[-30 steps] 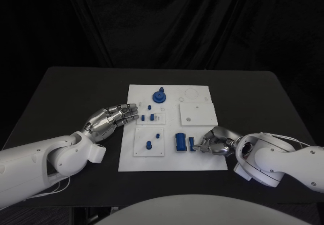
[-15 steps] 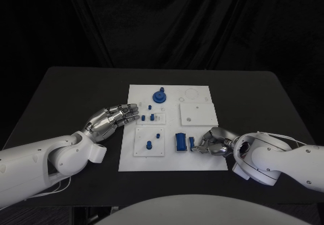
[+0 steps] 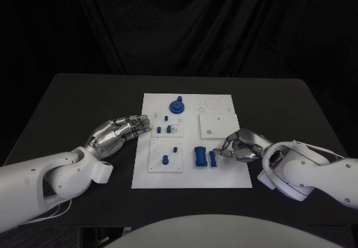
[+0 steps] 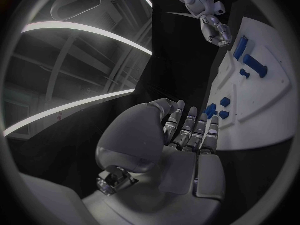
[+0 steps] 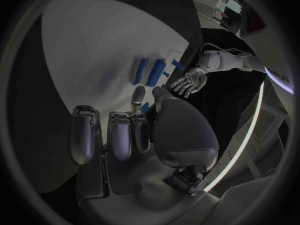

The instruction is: Assemble the parts on the task board

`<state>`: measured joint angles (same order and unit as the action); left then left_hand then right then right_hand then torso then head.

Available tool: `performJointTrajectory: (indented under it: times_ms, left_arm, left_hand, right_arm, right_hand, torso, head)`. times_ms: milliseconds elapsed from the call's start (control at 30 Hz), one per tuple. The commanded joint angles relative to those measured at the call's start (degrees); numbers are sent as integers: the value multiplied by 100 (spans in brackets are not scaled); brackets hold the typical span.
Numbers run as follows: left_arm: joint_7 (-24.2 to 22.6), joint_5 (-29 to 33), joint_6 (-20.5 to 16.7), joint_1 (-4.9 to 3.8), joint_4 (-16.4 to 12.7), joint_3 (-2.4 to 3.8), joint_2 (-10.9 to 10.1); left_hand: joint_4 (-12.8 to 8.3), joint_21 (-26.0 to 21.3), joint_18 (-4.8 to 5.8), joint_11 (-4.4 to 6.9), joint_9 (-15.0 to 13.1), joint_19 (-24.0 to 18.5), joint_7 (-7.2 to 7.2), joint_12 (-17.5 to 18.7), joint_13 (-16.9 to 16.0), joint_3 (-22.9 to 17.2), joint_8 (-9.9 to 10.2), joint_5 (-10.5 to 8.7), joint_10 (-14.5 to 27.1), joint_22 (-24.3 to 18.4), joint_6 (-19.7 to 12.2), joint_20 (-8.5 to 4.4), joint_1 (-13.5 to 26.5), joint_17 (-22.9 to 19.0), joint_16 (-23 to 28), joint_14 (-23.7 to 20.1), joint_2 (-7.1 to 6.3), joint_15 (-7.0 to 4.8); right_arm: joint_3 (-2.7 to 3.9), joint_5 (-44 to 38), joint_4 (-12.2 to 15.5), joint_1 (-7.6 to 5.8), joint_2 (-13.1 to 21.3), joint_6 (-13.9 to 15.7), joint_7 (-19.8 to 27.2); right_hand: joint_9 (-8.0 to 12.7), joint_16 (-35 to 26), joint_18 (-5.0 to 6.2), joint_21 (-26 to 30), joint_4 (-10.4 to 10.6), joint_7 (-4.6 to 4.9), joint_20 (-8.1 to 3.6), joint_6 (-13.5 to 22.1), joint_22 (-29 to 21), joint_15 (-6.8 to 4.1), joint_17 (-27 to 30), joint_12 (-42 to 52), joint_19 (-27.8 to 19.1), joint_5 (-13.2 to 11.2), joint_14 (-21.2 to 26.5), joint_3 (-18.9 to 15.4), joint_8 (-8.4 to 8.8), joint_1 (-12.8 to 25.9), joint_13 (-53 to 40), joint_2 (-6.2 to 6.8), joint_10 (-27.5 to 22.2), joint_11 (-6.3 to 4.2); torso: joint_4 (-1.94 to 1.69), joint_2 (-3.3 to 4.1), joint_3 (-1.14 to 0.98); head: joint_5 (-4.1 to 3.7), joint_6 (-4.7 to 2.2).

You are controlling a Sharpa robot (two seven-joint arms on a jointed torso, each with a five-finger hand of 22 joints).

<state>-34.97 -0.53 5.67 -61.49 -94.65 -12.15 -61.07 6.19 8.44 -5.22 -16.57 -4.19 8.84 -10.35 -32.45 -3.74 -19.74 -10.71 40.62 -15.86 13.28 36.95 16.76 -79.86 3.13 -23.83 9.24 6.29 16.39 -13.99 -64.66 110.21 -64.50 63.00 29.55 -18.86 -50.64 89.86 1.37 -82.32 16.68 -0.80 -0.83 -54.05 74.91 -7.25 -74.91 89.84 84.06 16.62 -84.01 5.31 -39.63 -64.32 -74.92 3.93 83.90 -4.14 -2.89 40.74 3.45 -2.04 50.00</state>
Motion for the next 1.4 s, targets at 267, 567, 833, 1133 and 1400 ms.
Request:
performJointTrajectory:
  times_ms: [267, 567, 833, 1133, 1400]
  left_arm:
    - [-674, -477, -348, -311, 111, 6, -4]
    - [-1208, -190, -451, -369, 809, 6, 457]
    - [-1461, -97, -344, -367, 1185, 6, 926]
    - [-1497, -83, -248, -338, 1374, 6, 1176]
    - [-298, -130, -733, -313, 1273, 97, 1164]
  left_hand:
    - [23, 107, 89, -1, -7, 126, -314, -35, 1, 94, -68, -98, -119, 105, 94, -20, 77, -11, 6, 14, -234, -26]
    - [1007, -251, 0, 337, 29, -353, -246, 169, 20, 611, -17, -476, 8, -319, -14, -269, 478, -80, 621, -382, -119, -364]
    - [1072, -561, -255, 1215, 181, -652, 457, 1344, 125, 1547, 671, -1740, 886, -722, -1575, -346, 1118, -173, 1468, -799, 286, -687]
    - [1064, -613, -285, 1257, 221, -681, 705, 1570, 144, 2034, 878, -1748, 1039, -799, -1982, -337, 988, -188, 1601, -832, 532, -704]
    - [290, -844, 26, 1657, 419, -884, 1035, 2341, 374, 1974, 1071, -2824, 1586, -1328, -2768, -955, 4230, -313, 1959, -924, -5, -1126]
  right_arm:
    - [31, 2268, -659, -547, -270, 884, 3128]
    - [-11, 3977, -1558, -638, -728, 41, 4619]
    - [-22, 4879, -1893, -512, -783, -566, 5403]
    - [-24, 5027, -2045, -355, -818, -851, 5623]
    - [238, 5071, -2020, -241, -1014, -140, 5195]
  right_hand:
    - [298, -546, 367, 1480, 10, 239, 158, 363, 760, 181, -54, 16, -435, 622, -157, 41, 480, 451, -1508, -105, 610, 190]
    - [1752, -4420, 605, 6149, -111, 1149, 1005, 1066, -1180, 1289, 4545, -4311, -3662, 361, 3738, -480, 1658, 583, 2106, -677, -4739, 1217]
    - [3526, -6919, 200, 8028, 6, 900, 1768, 1855, -5525, 2040, 6757, -6532, -7283, 91, 6262, -1575, 2892, 429, 5390, -1034, -6551, 1419]
    - [4240, -7388, 209, 8099, 4, 540, 1779, 2518, -6400, 1974, 7182, -6498, -7876, 29, 7221, -1945, 3385, 251, 6146, -1232, -7237, 1325]
    - [5064, -8986, -137, 8232, -1668, 80, 83, 4884, -7491, 725, 7491, -8544, -8406, -1662, 8401, -531, 3963, 5295, 7492, -393, -8390, 414]
  torso:
    - [50, -60, -7]
    - [179, -335, -54]
    - [329, -597, -67]
    - [444, -939, -61]
    - [378, -795, -96]
  head:
    - [62, 0]
    - [126, -41]
    - [343, -23]
    - [563, 0]
    - [484, -186]
